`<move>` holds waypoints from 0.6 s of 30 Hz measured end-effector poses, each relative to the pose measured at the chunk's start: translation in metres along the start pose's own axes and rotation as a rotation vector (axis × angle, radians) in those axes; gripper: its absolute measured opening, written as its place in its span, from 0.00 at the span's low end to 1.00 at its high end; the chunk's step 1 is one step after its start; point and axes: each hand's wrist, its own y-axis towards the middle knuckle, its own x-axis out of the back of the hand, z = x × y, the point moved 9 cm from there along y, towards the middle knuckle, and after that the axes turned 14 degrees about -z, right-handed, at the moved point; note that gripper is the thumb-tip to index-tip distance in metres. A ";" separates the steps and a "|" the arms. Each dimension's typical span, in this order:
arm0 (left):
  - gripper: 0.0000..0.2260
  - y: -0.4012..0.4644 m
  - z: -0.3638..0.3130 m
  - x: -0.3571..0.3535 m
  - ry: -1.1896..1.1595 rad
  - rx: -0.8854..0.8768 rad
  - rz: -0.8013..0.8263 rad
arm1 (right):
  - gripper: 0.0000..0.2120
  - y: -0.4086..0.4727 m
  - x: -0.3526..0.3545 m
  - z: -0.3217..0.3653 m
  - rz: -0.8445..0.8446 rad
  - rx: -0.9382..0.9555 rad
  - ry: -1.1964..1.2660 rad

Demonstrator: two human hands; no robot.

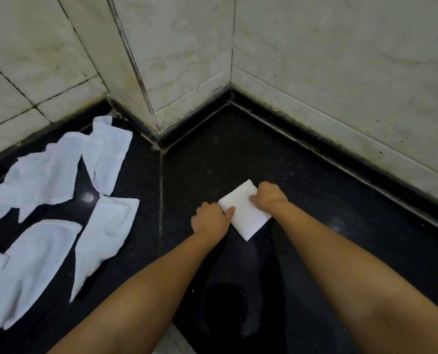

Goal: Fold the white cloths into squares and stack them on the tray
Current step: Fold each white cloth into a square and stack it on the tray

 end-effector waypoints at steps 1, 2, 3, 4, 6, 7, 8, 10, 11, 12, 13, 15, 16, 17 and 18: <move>0.23 0.001 -0.001 0.000 -0.035 0.020 0.013 | 0.14 -0.004 -0.003 -0.002 -0.009 -0.007 0.022; 0.20 0.003 -0.002 -0.001 -0.097 0.042 0.019 | 0.15 -0.007 -0.004 -0.005 -0.028 -0.012 0.053; 0.16 0.004 -0.004 0.000 -0.191 0.071 0.020 | 0.15 -0.010 -0.004 -0.006 -0.050 -0.016 0.099; 0.13 0.006 -0.005 0.001 -0.300 0.105 0.011 | 0.14 -0.013 -0.003 -0.008 -0.066 -0.027 0.167; 0.07 0.005 -0.009 0.009 -0.503 0.193 0.002 | 0.08 -0.019 0.004 -0.012 -0.089 -0.063 0.350; 0.06 0.003 -0.010 0.014 -0.586 0.240 0.000 | 0.07 -0.023 0.010 -0.014 -0.098 -0.086 0.445; 0.05 0.001 -0.013 0.020 -0.661 0.274 0.000 | 0.09 -0.027 0.016 -0.017 -0.106 -0.113 0.538; 0.05 -0.001 -0.023 0.032 -0.793 0.295 0.016 | 0.08 -0.038 0.027 -0.022 -0.097 -0.192 0.744; 0.05 -0.003 -0.030 0.040 -0.851 0.288 0.032 | 0.06 -0.045 0.032 -0.023 -0.080 -0.220 0.830; 0.06 -0.006 -0.036 0.047 -0.899 0.277 0.051 | 0.06 -0.052 0.038 -0.022 -0.062 -0.232 0.906; 0.07 -0.009 -0.042 0.055 -0.934 0.258 0.071 | 0.06 -0.060 0.043 -0.022 -0.040 -0.246 0.981; 0.09 -0.018 -0.057 0.070 -0.971 0.194 0.106 | 0.05 -0.078 0.051 -0.022 0.022 -0.293 1.138; 0.10 -0.024 -0.062 0.076 -0.987 0.166 0.122 | 0.04 -0.087 0.054 -0.023 0.044 -0.314 1.213; 0.11 -0.031 -0.068 0.082 -1.010 0.143 0.142 | 0.04 -0.097 0.057 -0.026 0.050 -0.337 1.274; 0.11 -0.039 -0.072 0.085 -1.037 0.125 0.170 | 0.06 -0.106 0.059 -0.031 0.036 -0.362 1.322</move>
